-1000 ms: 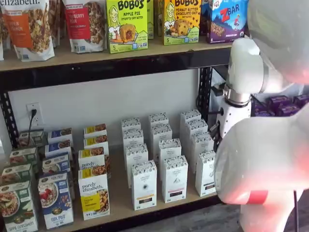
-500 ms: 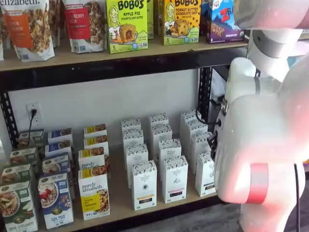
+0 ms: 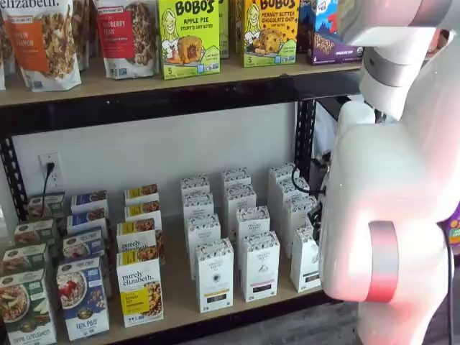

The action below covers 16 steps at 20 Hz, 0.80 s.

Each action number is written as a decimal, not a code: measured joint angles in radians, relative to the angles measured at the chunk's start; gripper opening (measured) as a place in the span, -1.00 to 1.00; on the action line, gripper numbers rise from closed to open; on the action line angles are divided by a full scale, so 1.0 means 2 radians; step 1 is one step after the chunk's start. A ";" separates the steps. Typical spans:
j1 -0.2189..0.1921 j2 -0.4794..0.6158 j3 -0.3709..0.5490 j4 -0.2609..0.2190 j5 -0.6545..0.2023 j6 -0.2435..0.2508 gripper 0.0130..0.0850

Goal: Pick up the white box with a green strip in the middle, on the bottom shelf, the sixth box from the left

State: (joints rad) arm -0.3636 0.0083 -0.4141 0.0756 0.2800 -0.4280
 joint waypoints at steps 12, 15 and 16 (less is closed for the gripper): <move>0.026 0.109 -0.066 0.103 -0.054 -0.078 1.00; 0.027 0.129 -0.085 0.101 -0.058 -0.074 1.00; 0.027 0.134 -0.092 0.095 -0.056 -0.068 1.00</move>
State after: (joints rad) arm -0.3099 0.2772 -0.5988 0.2652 0.1671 -0.5639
